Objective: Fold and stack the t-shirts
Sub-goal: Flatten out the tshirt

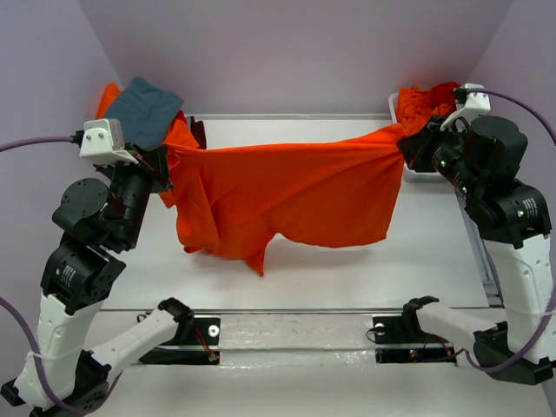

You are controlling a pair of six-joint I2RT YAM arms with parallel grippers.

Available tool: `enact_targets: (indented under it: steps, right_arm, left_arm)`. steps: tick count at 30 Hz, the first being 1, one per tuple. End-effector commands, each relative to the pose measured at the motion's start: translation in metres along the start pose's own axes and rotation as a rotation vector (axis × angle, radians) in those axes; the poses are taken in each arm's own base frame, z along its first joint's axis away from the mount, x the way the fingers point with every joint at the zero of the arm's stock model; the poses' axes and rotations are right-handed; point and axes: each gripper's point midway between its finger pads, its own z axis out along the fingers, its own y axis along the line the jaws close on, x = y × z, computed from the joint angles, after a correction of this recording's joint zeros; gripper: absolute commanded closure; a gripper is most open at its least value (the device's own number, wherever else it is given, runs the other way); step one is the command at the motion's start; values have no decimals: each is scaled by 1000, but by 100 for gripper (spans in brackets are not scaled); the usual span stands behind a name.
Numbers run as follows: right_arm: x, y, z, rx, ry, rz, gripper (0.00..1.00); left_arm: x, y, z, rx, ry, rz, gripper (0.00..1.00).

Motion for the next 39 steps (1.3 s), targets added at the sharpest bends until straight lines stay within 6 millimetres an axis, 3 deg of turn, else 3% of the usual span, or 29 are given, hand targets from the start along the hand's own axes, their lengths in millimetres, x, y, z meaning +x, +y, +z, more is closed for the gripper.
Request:
enact_targets:
  steps: [1, 4, 14, 17, 19, 25, 28, 33, 34, 37, 38, 39]
  right_arm:
    - [-22, -2, -1, 17, -93, -19, 93]
    - [-10, -9, 11, 54, -61, -2, 93]
    - [45, -35, 59, 186, 90, 68, 93]
    - [58, -41, 71, 215, 122, 72, 93]
    - [70, -45, 83, 235, 152, 77, 93]
    - [105, -50, 119, 270, 272, 90, 93]
    - [123, -52, 142, 279, 329, 102, 93]
    - [140, -53, 171, 300, 393, 112, 93]
    - [152, -56, 181, 313, 427, 116, 93]
    - [152, -50, 197, 295, 445, 129, 93]
    - [162, -57, 208, 310, 474, 137, 93]
    - [154, -53, 208, 299, 461, 142, 93]
  left_arm:
    - [-19, -1, 13, -33, -75, -5, 94]
    - [-1, -6, 31, -47, -33, 10, 94]
    - [104, -24, 103, -109, 236, 92, 95]
    - [127, -28, 115, -121, 298, 102, 95]
    - [160, -29, 130, -145, 393, 134, 95]
    - [210, -36, 146, -147, 517, 148, 95]
    - [243, -26, 155, -207, 621, 188, 94]
    - [279, 1, 167, -318, 726, 192, 94]
    - [287, 2, 171, -325, 747, 176, 94]
    - [292, 9, 180, -329, 757, 143, 94]
    - [298, 14, 183, -341, 772, 144, 94]
    - [300, 17, 186, -350, 778, 142, 94]
